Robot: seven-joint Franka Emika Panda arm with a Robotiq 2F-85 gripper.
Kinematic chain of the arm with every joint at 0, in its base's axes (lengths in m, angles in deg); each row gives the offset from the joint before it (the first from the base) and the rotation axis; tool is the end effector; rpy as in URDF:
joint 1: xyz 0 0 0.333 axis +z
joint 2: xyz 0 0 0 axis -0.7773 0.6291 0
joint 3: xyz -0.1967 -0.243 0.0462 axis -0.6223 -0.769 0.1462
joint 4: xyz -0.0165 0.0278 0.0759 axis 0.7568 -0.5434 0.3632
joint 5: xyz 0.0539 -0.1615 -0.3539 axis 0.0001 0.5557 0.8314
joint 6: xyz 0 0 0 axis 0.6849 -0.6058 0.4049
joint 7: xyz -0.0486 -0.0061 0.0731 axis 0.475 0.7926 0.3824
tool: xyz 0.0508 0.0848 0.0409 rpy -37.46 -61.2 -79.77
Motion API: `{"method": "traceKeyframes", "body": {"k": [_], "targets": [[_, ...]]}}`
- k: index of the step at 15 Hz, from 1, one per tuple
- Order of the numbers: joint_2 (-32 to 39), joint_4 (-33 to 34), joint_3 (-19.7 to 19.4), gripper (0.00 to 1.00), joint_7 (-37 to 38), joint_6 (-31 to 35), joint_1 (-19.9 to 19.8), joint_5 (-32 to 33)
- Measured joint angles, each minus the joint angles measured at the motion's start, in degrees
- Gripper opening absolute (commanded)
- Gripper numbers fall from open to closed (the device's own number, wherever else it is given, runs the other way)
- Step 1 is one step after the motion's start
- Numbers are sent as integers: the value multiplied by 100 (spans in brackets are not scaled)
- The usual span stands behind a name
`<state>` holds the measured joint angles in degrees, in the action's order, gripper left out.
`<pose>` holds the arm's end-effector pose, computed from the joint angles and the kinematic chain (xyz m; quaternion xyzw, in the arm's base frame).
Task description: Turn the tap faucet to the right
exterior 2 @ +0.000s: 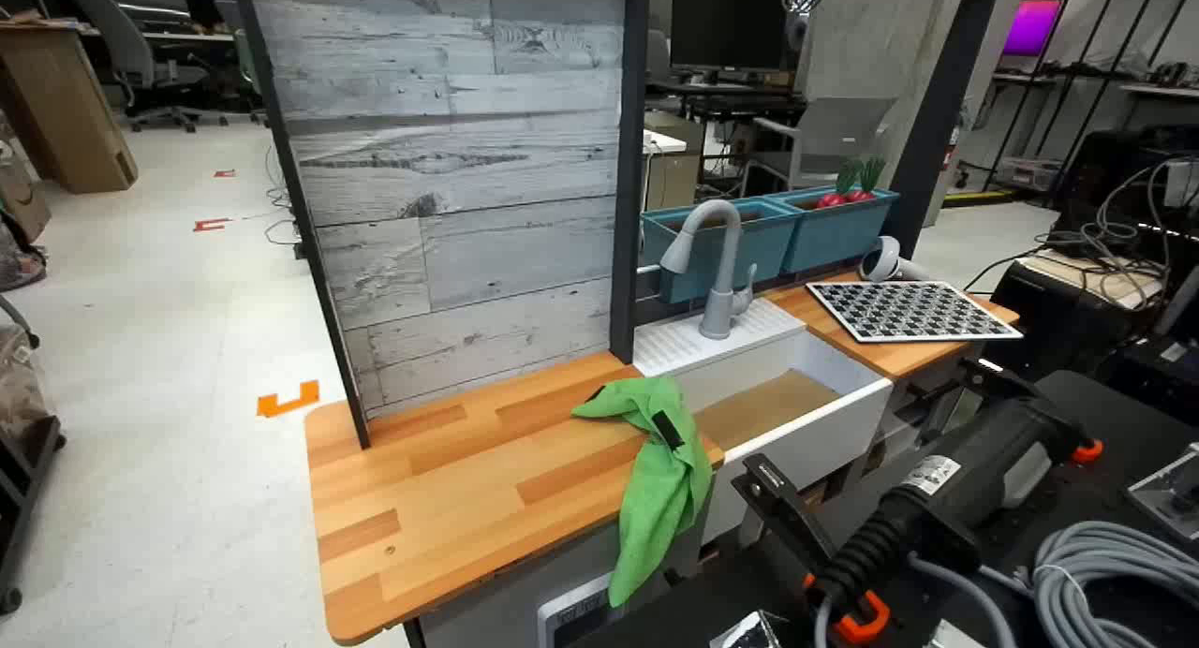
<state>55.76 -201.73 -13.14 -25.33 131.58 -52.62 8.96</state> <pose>0.3892 0.0470 0.5172 0.9853 -0.1140 -0.0984 0.0809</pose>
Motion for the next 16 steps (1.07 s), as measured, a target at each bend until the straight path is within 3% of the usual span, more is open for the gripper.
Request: {"method": "traceKeyframes", "body": {"k": [9,12,16], "targets": [[34,-2,-19,100,161,209,2,-8],[373,28,-109,100,651,1065,-27,-60],[1434,321,-359,100,1251,2413,-167,-409]]}}
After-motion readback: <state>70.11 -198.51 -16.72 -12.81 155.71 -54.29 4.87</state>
